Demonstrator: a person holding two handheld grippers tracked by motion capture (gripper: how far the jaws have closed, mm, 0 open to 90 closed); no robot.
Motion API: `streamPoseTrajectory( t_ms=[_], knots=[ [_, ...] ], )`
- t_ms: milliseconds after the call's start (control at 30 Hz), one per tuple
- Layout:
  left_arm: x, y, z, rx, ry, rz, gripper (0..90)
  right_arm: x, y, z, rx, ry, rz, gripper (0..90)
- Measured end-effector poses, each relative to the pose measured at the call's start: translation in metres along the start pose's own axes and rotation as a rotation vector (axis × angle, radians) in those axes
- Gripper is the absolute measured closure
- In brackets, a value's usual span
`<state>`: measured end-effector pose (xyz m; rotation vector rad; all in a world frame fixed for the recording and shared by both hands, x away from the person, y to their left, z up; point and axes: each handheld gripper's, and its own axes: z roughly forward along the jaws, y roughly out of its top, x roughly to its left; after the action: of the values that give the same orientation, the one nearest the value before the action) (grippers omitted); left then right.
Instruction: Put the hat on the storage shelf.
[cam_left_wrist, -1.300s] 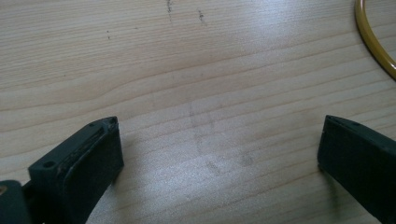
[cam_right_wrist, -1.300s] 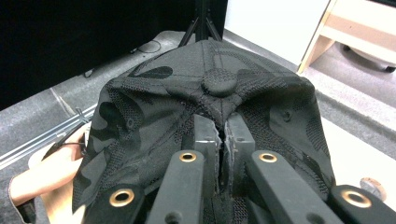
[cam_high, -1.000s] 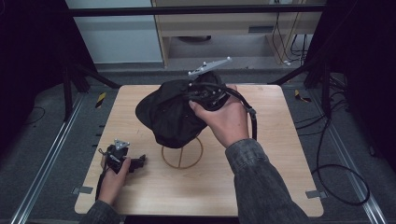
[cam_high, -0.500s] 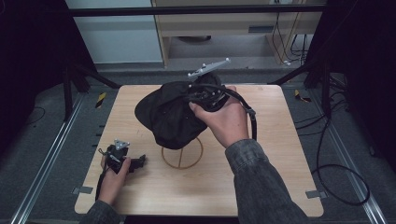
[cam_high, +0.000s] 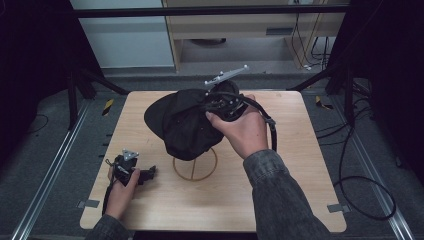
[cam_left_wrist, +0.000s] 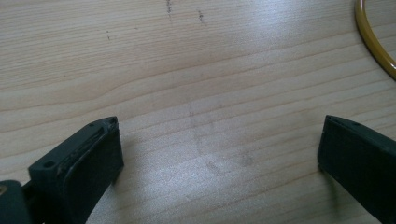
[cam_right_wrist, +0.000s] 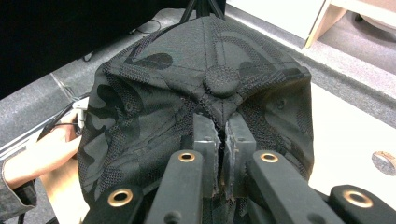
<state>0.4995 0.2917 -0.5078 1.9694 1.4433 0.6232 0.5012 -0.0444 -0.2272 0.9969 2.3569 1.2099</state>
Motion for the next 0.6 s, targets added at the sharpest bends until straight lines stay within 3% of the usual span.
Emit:
streamPoseTrajectory(
  t_ms=[600],
  knots=[
    [0.0000, 0.0000, 0.0000, 0.000, 0.000, 0.000, 0.0, -0.0013, -0.0045, 0.0014, 0.024, -0.003, 0.008, 85.7]
  ],
)
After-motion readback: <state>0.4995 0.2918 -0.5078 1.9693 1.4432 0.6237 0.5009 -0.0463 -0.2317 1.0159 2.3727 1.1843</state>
